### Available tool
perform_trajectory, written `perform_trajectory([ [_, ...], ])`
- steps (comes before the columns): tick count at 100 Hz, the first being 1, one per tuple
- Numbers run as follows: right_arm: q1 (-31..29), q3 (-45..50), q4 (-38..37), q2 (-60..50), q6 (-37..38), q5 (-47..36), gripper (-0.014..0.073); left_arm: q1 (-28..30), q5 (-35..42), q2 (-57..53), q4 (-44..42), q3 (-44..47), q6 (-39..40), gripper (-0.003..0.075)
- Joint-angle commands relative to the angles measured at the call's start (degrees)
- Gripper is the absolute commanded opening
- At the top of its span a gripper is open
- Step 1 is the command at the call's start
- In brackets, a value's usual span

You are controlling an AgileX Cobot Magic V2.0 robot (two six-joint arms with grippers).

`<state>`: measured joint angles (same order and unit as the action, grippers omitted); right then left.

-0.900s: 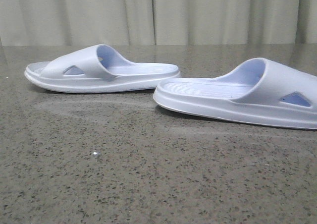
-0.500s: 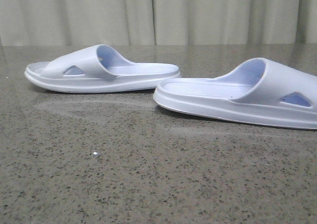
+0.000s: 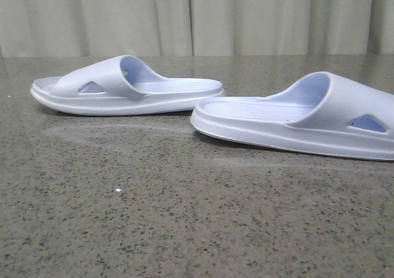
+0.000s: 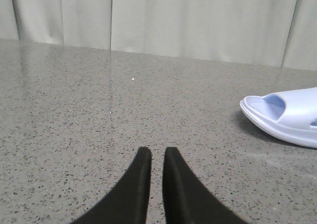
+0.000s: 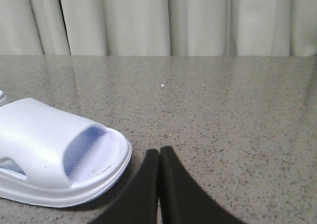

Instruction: Insert blue slippers together front up

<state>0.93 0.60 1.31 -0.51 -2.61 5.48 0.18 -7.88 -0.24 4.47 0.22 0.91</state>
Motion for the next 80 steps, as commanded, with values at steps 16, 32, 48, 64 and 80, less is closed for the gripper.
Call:
perform_trajectory([
  [16,-0.4,1.1,6.5,-1.3,-0.2,-10.0,-0.0089,0.1,4.8,-1.7,6.0,0.5,0.2,0.0015],
  [32,-0.4,1.1,17.9,-1.3,-0.2,-10.0,-0.0089,0.1,6.4,-1.7,15.9,0.5,0.2,0.0015],
  [48,-0.4,1.1,27.1,-1.3,-0.2,-9.8,-0.0089,0.1,7.9,-1.7,30.2,0.4,0.2,0.0015],
  [64,-0.4,0.5,37.9,-1.3,-0.2,-8.0,-0.0088,0.0,5.5,-1.6,35.0,-1.2,0.2,0.0015],
  [80,-0.4,-3.0,35.5,0.9,-0.3,-1.1,-0.0078,0.0,0.6,1.2,27.0,-7.0,0.2,0.0015],
])
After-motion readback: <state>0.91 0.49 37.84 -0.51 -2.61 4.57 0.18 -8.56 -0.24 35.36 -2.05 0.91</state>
